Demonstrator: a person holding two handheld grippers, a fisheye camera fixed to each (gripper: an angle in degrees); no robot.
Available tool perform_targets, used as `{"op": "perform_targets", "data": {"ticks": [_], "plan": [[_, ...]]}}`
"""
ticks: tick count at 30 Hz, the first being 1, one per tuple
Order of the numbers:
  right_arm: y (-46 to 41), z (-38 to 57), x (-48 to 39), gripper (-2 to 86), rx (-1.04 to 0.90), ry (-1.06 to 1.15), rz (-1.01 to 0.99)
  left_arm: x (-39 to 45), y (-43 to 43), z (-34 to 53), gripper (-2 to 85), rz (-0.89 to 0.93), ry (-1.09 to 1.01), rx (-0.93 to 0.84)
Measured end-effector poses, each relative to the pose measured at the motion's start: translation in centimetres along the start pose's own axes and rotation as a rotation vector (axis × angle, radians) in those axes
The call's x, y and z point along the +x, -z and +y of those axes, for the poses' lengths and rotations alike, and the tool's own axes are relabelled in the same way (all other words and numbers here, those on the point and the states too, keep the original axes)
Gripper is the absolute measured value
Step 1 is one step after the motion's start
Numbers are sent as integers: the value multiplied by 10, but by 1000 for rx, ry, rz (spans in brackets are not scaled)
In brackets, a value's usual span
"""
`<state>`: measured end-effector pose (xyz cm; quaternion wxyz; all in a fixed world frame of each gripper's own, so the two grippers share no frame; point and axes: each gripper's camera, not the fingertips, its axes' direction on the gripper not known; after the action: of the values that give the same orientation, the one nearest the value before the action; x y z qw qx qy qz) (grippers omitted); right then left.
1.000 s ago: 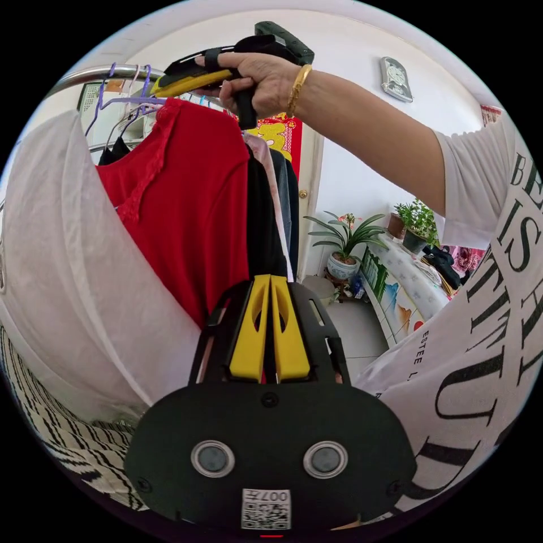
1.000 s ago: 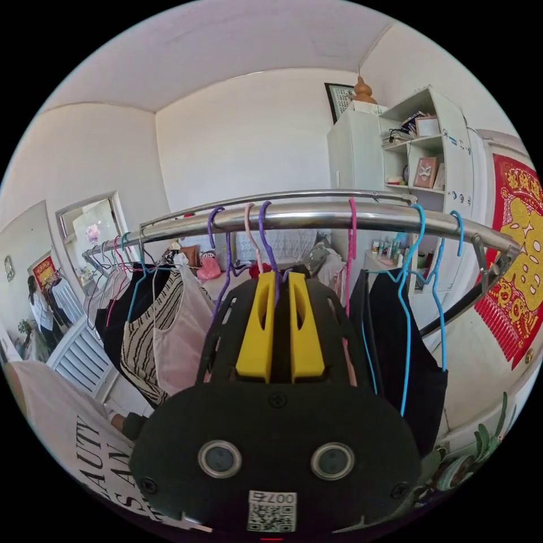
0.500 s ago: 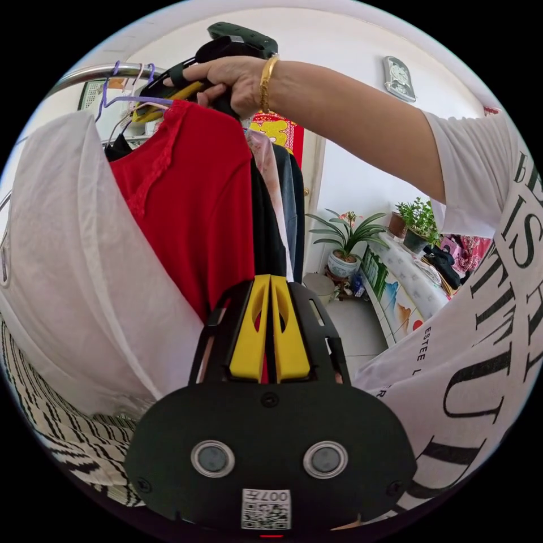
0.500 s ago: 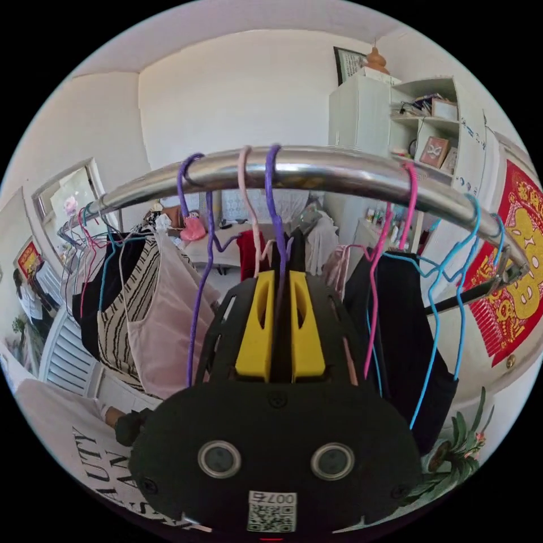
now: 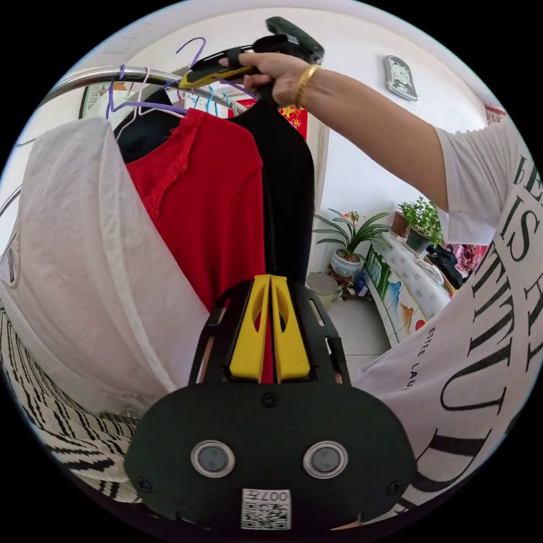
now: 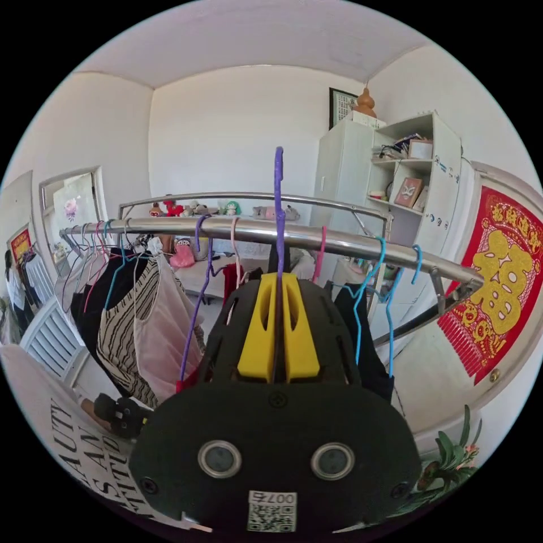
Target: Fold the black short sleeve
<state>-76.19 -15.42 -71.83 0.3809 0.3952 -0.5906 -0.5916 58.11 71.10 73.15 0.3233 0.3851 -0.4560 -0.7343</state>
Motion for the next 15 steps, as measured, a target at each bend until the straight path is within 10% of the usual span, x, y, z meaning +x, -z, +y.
{"op": "perform_targets", "data": {"ticks": [15], "plan": [[244, 164, -5, 0, 161, -268, 140, 62, -20, -117, -1, 191, -181, 121]]}}
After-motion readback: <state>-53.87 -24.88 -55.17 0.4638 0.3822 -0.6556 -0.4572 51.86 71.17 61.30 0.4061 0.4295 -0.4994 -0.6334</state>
